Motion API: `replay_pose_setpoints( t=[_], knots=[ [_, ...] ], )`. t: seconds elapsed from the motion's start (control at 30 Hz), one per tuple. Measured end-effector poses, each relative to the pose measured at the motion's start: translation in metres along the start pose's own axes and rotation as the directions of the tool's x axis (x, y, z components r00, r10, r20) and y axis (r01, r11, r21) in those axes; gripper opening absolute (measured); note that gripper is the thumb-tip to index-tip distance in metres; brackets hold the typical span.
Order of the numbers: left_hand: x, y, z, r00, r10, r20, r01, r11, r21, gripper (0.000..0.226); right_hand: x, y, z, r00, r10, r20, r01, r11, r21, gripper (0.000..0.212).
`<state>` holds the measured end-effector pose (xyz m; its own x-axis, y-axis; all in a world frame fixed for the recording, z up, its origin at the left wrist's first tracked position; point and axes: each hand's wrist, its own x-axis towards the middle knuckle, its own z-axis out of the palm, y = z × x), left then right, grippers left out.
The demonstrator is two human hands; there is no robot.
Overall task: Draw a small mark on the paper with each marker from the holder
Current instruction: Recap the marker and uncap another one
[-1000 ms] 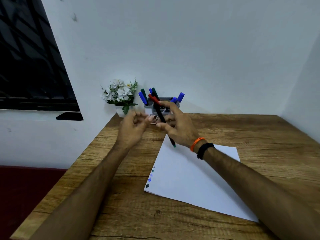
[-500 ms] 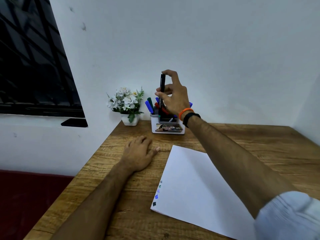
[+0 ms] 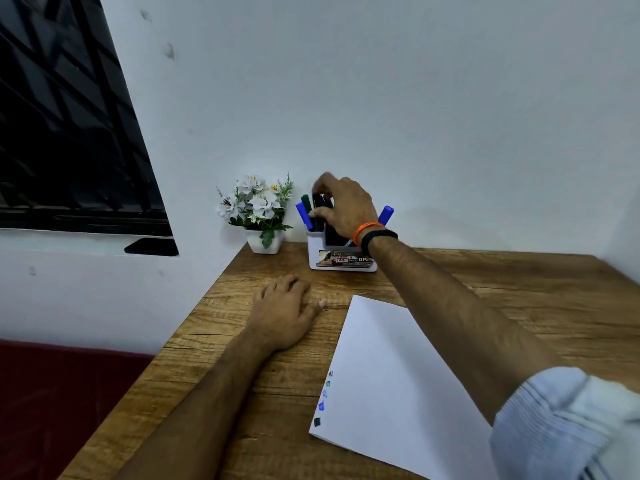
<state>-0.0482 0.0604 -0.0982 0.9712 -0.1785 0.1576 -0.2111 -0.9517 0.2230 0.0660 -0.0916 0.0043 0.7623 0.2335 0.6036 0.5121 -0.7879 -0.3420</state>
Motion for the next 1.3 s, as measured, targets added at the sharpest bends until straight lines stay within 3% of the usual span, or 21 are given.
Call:
replay_pose_setpoints(
  t=[0.07, 0.17, 0.33, 0.43, 0.6, 0.83, 0.97, 1.07, 1.17, 1.23, 1.3],
  knots=[
    [0.000, -0.001, 0.000, 1.000, -0.001, 0.003, 0.001, 1.000, 0.003, 0.062, 0.000, 0.002, 0.001, 0.998, 0.006, 0.069, 0.000, 0.996, -0.084, 0.048],
    [0.001, 0.000, 0.001, 1.000, -0.006, 0.007, 0.006, 1.000, 0.005, 0.062, 0.005, 0.000, -0.005, 0.995, -0.011, 0.100, 0.013, 1.000, -0.019, 0.044],
    [0.001, 0.000, 0.000, 1.000, -0.009, 0.012, 0.009, 1.000, 0.006, 0.063, 0.010, 0.004, -0.025, 0.999, 0.055, -0.001, -0.054, 0.995, 0.086, 0.033],
    [-0.001, 0.001, 0.000, 1.000, -0.009, 0.009, 0.009, 1.000, 0.007, 0.063, 0.008, 0.005, -0.036, 0.992, 0.057, 0.117, -0.047, 0.996, -0.081, 0.020],
    [0.000, 0.002, 0.000, 1.000, -0.014, 0.007, 0.014, 1.000, 0.006, 0.063, 0.006, 0.002, -0.030, 0.983, 0.042, 0.181, 0.031, 0.924, -0.380, 0.040],
    [0.001, 0.000, 0.002, 1.000, -0.006, -0.008, 0.006, 1.000, 0.004, 0.062, 0.002, 0.002, -0.024, 0.981, 0.092, 0.173, 0.002, 0.878, -0.479, 0.037],
    [0.001, 0.000, 0.002, 1.000, -0.010, -0.002, 0.010, 1.000, 0.015, 0.062, 0.001, 0.001, -0.023, 0.980, 0.154, 0.129, -0.096, 0.924, -0.370, 0.021],
    [0.001, 0.000, 0.002, 1.000, -0.011, 0.000, 0.011, 1.000, 0.012, 0.063, 0.002, 0.002, -0.028, 0.980, 0.187, 0.065, -0.168, 0.959, -0.226, 0.021],
    [0.001, 0.000, 0.002, 1.000, -0.007, -0.004, 0.007, 1.000, 0.011, 0.063, 0.002, -0.001, -0.038, 0.980, 0.163, -0.112, -0.153, 0.984, 0.091, 0.022],
    [0.000, 0.000, 0.002, 1.000, -0.010, -0.002, 0.010, 1.000, 0.010, 0.062, 0.000, -0.007, -0.046, 0.967, 0.145, -0.211, -0.072, 0.944, 0.322, 0.020],
    [0.000, 0.000, 0.001, 1.000, -0.010, -0.007, 0.010, 1.000, 0.006, 0.062, -0.003, -0.016, -0.055, 0.965, 0.145, -0.220, -0.020, 0.873, 0.487, 0.020]
  ],
)
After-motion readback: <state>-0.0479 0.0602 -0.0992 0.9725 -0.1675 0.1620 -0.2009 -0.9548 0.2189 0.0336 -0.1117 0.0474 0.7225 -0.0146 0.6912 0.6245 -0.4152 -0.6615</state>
